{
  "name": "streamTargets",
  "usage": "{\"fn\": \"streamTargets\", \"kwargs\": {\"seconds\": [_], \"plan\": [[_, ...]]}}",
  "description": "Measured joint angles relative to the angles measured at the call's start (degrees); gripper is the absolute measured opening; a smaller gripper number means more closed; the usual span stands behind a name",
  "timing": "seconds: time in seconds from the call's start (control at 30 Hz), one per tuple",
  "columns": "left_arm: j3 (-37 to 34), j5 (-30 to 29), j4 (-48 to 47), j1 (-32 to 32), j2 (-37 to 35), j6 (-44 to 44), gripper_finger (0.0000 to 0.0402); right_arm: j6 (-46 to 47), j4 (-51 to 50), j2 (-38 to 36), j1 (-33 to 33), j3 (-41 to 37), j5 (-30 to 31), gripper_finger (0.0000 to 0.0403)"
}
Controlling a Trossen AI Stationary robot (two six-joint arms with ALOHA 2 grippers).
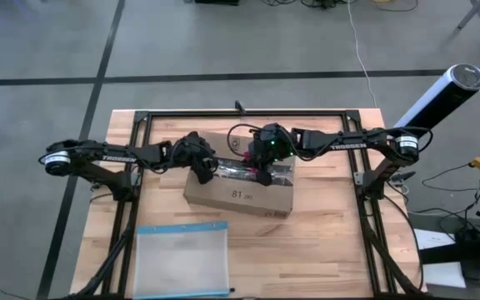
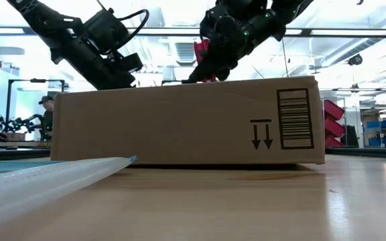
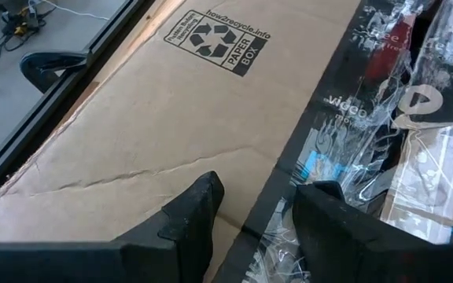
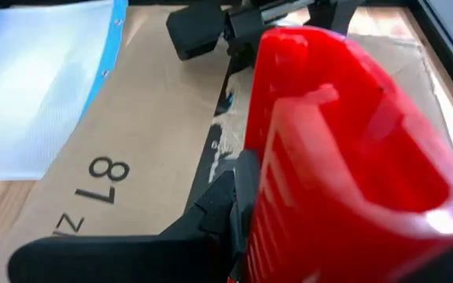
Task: Unpack boxes
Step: Break down the box using the red cutter
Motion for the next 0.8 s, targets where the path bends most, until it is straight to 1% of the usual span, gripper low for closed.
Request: {"fn": "streamTargets", "kwargs": {"seconds": [0.17, 0.33, 0.53, 0.67, 0.8], "plan": [[0.0, -0.1, -0.1, 0.0, 0.0, -0.6, 0.0155, 0.6, -1.7, 0.0, 0.8, -0.2, 2.1, 0.0030], [0.0, -2.8, -1.0, 0.1, 0.0, -1.5, 0.0155, 1.2, -3.2, -0.3, 1.4, -0.2, 3.6, 0.0030], [0.0, -3.0, -1.3, 0.1, 0.0, -2.0, 0.0155, 2.0, -5.4, -2.0, 2.1, -0.3, 4.8, 0.0030], [0.0, -3.0, -1.2, 0.3, 0.0, -2.5, 0.0155, 2.6, -6.9, -3.3, 3.0, -0.3, 7.3, 0.0030], [-0.1, -3.4, -1.3, 0.9, 0.0, -3.3, 0.0155, 4.0, -8.7, -4.0, 3.8, -0.7, 8.4, 0.0030]]}}
